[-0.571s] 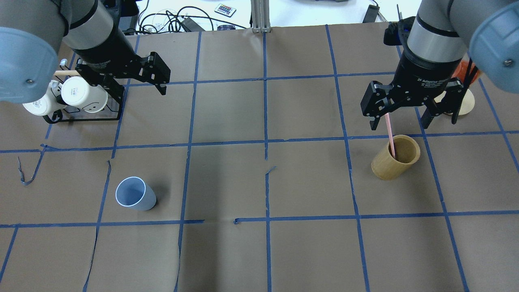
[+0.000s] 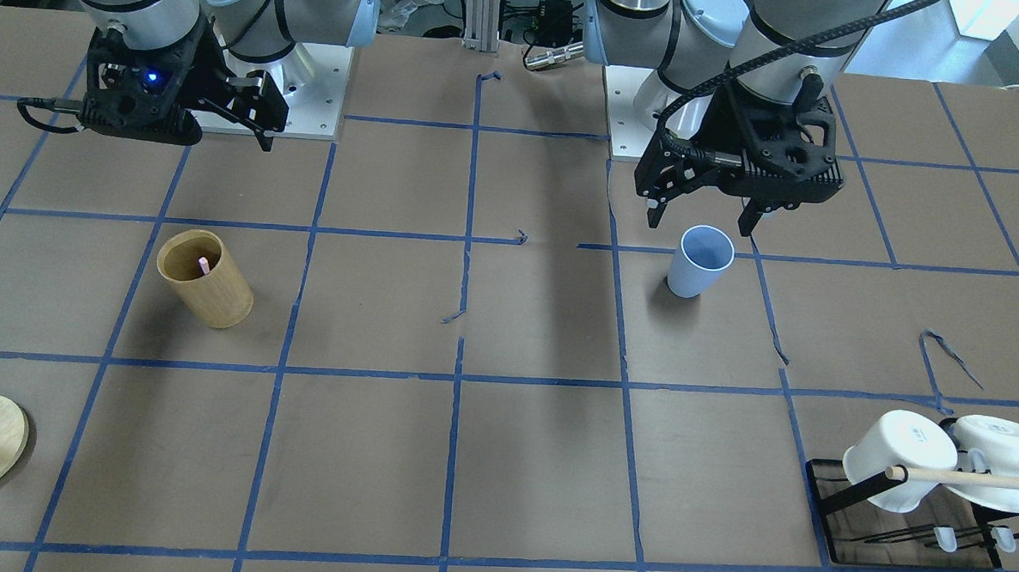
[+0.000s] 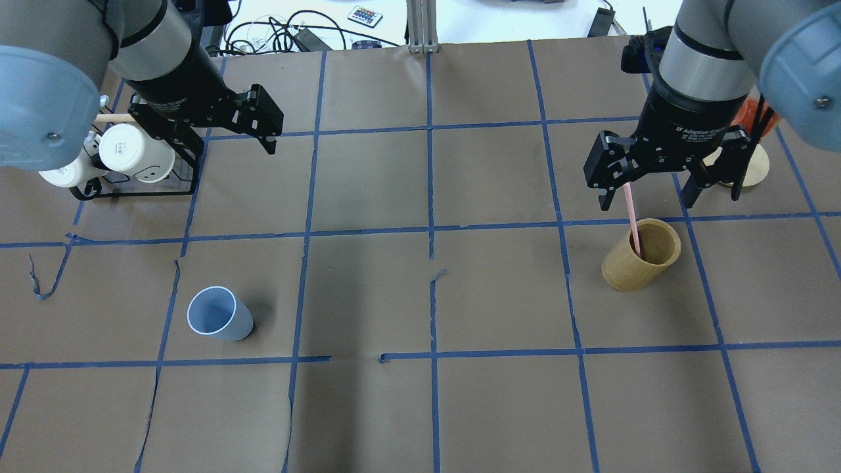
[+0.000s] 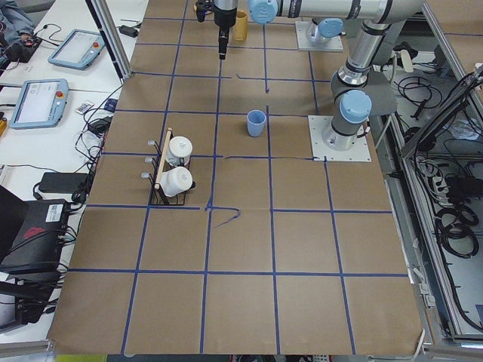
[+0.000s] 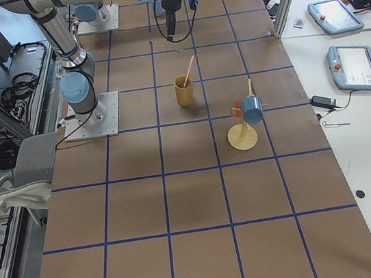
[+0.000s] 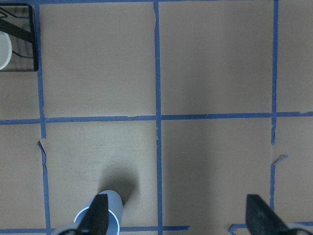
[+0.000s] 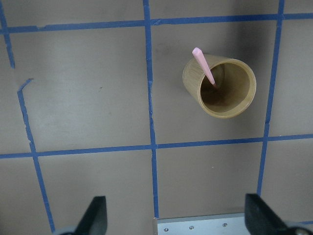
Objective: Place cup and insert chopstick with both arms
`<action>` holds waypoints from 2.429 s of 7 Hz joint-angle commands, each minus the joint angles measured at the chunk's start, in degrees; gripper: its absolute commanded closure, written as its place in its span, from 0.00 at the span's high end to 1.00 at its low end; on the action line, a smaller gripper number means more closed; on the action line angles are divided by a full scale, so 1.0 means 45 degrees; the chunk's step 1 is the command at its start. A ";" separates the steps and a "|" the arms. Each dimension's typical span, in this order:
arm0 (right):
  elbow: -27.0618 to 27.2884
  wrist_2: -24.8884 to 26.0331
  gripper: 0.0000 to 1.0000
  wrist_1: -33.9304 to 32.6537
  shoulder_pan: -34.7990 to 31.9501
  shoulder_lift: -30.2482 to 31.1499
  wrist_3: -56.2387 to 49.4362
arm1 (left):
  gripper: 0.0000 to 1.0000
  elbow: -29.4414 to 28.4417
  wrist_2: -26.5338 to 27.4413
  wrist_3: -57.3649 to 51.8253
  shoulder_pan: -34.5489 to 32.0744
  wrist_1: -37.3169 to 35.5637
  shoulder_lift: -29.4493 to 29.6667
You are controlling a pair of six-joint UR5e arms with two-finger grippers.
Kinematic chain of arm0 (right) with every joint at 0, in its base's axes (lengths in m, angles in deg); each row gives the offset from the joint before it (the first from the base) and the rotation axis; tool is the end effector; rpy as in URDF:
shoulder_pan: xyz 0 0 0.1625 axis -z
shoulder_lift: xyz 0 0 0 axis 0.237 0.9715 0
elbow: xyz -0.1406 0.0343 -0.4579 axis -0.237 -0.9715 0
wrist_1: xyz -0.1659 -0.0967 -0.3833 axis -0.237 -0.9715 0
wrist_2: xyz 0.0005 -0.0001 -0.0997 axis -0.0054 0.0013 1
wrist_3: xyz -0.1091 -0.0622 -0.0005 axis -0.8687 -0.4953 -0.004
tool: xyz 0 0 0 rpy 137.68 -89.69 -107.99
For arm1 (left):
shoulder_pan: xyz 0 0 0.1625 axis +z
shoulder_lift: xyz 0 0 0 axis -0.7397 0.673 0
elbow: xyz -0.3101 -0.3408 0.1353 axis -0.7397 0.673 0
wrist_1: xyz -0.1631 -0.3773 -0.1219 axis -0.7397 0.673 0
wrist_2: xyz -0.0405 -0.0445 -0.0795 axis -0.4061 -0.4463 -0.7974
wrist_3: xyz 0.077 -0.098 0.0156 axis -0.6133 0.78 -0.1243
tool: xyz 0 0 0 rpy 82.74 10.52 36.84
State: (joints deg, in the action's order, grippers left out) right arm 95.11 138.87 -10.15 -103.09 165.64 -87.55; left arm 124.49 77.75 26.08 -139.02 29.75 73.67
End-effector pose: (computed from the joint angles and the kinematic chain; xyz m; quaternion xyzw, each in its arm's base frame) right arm 0.1233 -0.4595 0.5042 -0.0213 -0.9960 -0.0838 0.0208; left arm -0.1459 -0.5148 0.5209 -0.0102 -0.9990 0.0434 0.0037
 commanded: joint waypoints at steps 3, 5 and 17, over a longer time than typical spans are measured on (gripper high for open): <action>-0.0019 -0.0113 1.00 -0.0094 -0.0021 -0.0003 0.0000 | 1.00 -0.0198 -0.0036 0.0023 -0.0214 0.0004 0.0073; -0.0058 0.0003 1.00 -0.0095 -0.0002 -0.0003 0.0000 | 1.00 -0.0258 -0.0056 0.0003 -0.0215 0.0024 0.0053; -0.0020 0.0004 1.00 -0.1082 0.0134 -0.0120 0.0000 | 1.00 0.3089 0.0275 -0.5003 0.2982 0.0438 -0.0608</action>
State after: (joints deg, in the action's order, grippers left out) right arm 94.82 138.99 -11.88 -102.88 165.31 -87.54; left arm 131.78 78.64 11.44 -130.55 33.20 72.33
